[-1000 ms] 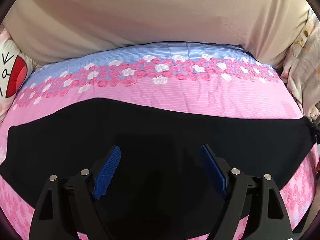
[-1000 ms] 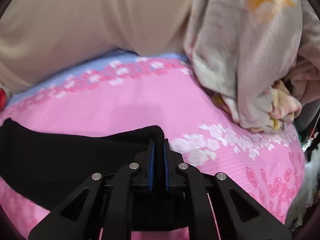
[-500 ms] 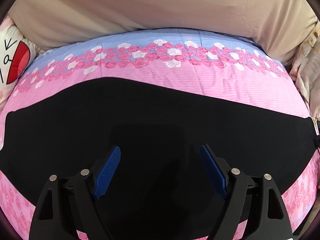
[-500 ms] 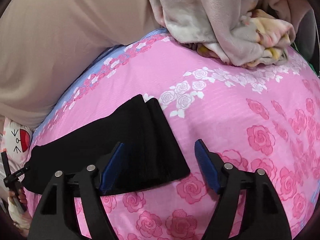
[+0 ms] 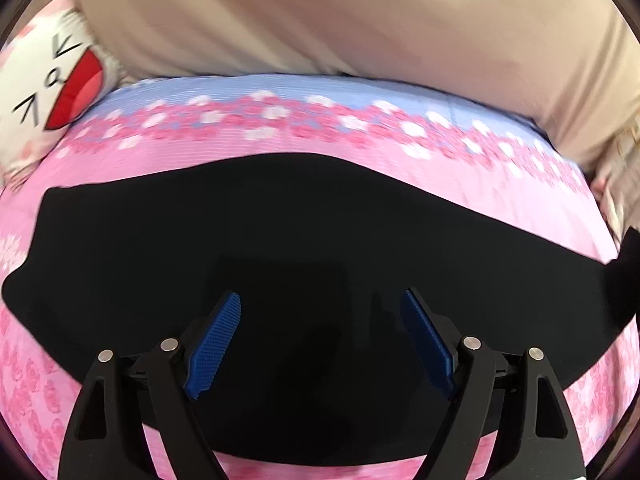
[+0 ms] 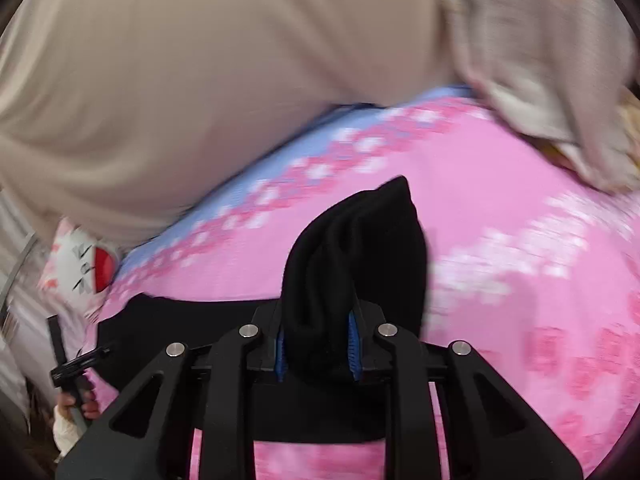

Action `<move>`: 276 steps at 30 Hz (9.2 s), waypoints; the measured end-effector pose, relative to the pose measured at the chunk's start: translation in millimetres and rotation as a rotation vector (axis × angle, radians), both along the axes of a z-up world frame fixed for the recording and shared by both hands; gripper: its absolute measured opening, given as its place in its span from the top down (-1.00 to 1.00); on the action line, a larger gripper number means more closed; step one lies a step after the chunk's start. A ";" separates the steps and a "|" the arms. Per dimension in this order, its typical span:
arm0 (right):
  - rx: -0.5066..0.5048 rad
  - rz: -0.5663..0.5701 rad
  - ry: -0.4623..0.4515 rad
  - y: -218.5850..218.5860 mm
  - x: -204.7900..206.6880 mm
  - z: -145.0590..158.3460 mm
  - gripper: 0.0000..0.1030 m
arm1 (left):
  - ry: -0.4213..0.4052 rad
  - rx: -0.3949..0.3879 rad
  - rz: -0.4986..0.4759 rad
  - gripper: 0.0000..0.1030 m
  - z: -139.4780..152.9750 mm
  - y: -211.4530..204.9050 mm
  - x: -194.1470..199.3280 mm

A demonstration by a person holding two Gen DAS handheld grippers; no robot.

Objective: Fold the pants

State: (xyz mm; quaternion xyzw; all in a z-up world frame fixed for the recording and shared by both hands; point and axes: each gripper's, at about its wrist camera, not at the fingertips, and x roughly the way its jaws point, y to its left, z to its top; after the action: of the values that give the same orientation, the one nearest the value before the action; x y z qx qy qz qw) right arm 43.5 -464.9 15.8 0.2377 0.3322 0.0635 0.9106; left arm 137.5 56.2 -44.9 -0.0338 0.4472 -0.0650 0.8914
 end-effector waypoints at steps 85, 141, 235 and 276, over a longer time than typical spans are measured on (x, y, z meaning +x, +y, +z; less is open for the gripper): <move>-0.447 0.560 -0.075 280.2 45.7 -34.4 -0.54 | -0.366 -0.151 -0.062 0.67 131.2 -62.3 -4.3; 0.071 0.278 -0.040 127.2 28.4 -33.5 -0.59 | -0.324 0.151 -0.476 -0.68 58.6 -179.0 -129.1; 0.053 -0.025 0.104 94.0 -91.8 -78.0 0.76 | 0.194 -0.287 -0.119 0.60 -14.5 9.7 -57.4; -0.100 -0.001 -0.122 136.3 4.1 13.8 0.66 | -0.048 -0.060 0.154 -0.72 29.8 1.4 51.7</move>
State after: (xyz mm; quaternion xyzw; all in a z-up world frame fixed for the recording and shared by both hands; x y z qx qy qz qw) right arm 47.6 -328.6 29.6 0.1879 0.2788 0.0610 0.9398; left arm 189.2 57.6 -15.1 -0.0934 0.4198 -0.0104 0.9027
